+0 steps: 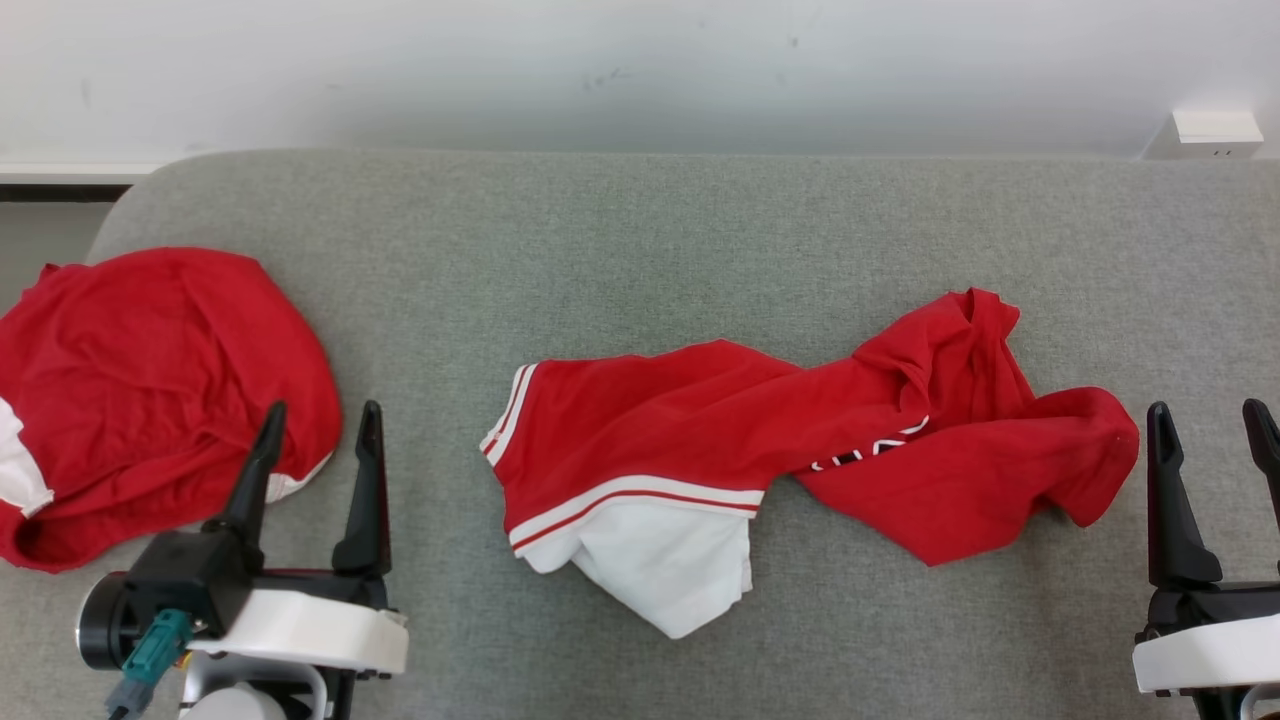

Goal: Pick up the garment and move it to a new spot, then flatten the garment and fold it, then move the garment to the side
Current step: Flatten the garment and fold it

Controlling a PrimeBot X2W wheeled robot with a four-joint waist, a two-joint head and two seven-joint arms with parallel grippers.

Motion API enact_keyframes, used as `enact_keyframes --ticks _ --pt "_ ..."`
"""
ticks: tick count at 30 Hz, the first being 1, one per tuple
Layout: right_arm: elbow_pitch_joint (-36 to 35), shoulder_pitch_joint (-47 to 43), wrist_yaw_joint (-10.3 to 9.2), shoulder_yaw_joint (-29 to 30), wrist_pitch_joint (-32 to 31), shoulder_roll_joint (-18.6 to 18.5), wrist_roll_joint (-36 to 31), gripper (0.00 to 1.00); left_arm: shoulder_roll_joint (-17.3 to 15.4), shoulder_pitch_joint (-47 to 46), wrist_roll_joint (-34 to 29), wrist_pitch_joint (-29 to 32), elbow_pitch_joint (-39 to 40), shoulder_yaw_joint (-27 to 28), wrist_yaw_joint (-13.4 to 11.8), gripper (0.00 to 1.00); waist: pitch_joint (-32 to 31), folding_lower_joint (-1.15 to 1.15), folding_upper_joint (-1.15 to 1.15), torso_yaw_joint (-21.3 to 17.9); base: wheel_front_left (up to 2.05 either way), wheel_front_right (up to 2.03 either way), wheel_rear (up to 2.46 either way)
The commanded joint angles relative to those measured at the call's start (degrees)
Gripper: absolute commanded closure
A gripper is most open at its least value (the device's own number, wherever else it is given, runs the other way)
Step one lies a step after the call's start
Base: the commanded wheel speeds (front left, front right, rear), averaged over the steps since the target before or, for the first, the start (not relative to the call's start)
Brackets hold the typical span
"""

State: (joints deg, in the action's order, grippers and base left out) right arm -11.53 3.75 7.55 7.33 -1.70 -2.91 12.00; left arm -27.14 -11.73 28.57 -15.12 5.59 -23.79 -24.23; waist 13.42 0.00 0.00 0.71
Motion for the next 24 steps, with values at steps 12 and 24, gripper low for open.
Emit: enact_keyframes --ticks 12,24 --pt "1.37 0.96 -0.13 1.65 -0.45 -1.74 1.34 0.0 3.04 -1.56 -4.7 -0.02 1.27 2.65 1.87 0.0 1.4 0.0 0.0 1.77 0.0 0.0 0.0" --pt "16.0 13.66 -0.13 -1.52 -1.81 -14.01 7.62 0.0 9.66 -6.57 -12.85 -0.02 5.62 5.07 7.09 0.0 6.74 0.0 0.0 7.23 0.0 0.0 0.0"
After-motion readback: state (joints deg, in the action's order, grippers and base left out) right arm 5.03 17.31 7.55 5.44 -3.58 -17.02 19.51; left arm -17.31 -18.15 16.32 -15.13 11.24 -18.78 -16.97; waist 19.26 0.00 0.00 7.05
